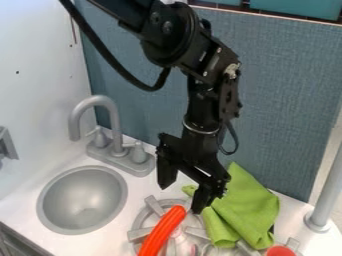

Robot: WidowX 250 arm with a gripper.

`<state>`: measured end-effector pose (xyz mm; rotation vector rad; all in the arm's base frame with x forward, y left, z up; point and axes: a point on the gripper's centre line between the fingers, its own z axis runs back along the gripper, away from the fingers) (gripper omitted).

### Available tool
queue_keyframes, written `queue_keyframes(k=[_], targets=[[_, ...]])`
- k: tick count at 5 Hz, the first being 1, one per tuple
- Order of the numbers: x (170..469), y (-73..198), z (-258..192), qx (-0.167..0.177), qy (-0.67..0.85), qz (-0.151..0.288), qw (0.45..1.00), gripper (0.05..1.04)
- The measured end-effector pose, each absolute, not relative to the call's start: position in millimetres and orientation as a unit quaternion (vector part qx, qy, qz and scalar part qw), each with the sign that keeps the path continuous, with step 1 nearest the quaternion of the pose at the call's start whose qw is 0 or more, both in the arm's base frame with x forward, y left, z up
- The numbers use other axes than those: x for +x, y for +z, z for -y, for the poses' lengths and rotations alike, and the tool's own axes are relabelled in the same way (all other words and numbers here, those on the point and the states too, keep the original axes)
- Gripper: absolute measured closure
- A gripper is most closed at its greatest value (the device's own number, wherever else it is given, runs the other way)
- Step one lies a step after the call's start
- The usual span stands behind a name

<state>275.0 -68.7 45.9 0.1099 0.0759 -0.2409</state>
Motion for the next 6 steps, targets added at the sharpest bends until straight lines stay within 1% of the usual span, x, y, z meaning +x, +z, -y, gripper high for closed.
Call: queue_keyframes(k=[1,2,3,4,5,6], targets=[[272,38,69,0.056,-0.121,-0.051,0.99,0.083],[279,32,93,0.045,-0.159,-0.039,0.985,0.083],[290,21,131,0.032,-0.22,-0.028,0.975,0.083],[303,8,158,0.025,-0.257,-0.024,0.966,0.083],[311,-10,183,0.024,-0.294,-0.046,0.954,0.083],[313,-22,189,0.023,-0.305,-0.062,0.95,0.083]])
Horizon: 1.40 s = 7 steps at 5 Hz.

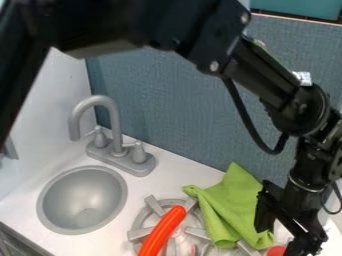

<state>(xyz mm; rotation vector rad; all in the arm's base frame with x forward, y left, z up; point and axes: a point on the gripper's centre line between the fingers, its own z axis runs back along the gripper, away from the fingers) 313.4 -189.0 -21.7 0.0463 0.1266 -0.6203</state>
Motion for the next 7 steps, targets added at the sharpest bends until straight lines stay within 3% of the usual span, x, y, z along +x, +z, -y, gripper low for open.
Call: queue_keyframes(k=[1,6,7], targets=[[314,-33,189,0.027,-0.308,-0.083,0.947,0.083],[327,-57,164,0.022,-0.3,-0.098,0.949,0.083],[326,-68,170,0.006,-0.301,-0.101,0.948,0.128]])
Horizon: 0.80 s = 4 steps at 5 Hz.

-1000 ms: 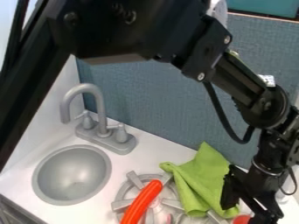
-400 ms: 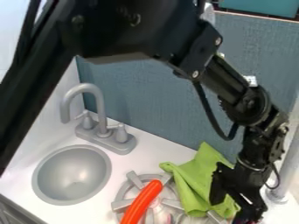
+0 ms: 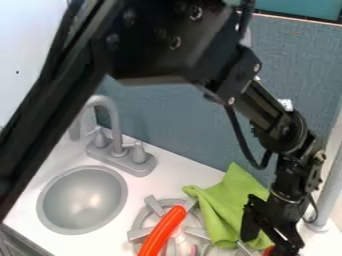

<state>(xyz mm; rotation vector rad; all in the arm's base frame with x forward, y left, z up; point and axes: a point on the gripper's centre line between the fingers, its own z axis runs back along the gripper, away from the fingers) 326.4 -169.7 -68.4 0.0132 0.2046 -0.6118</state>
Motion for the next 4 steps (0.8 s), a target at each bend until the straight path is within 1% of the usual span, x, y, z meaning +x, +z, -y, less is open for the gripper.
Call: queue_keyframes(k=[1,2,3,4], targets=[[329,-72,175,-0.002,-0.299,-0.099,0.949,0.328],[330,-74,176,-0.005,-0.298,-0.095,0.95,0.636],[329,-74,176,-0.005,-0.29,-0.089,0.953,0.857],[324,-64,179,-0.003,-0.291,-0.087,0.953,0.959]])
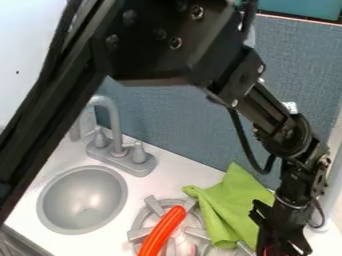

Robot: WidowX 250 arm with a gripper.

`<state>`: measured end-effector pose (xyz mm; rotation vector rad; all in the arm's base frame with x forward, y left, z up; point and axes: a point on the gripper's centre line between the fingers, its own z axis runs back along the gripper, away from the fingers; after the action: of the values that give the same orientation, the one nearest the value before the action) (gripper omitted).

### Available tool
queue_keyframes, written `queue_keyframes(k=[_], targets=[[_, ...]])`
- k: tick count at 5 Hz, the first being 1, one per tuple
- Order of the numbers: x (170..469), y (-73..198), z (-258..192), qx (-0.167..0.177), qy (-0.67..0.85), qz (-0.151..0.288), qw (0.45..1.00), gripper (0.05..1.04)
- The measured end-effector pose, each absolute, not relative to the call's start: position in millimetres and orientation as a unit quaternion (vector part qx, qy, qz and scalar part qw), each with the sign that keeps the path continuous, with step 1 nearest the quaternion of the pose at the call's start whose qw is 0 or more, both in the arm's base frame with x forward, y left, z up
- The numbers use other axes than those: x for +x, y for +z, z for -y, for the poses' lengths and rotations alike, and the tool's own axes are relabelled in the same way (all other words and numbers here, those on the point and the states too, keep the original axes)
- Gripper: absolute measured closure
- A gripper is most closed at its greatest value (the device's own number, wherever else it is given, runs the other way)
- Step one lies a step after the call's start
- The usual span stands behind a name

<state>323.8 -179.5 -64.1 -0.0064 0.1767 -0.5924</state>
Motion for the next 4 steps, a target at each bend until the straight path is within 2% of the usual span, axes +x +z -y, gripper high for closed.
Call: queue_keyframes(k=[1,2,3,4], targets=[[321,-48,180,-0.004,-0.294,-0.076,0.953,0.983],[304,-30,196,0.012,-0.318,-0.066,0.946,0.983],[272,-20,218,0.024,-0.363,-0.071,0.929,0.983],[248,-27,231,0.028,-0.394,-0.075,0.916,0.983]])
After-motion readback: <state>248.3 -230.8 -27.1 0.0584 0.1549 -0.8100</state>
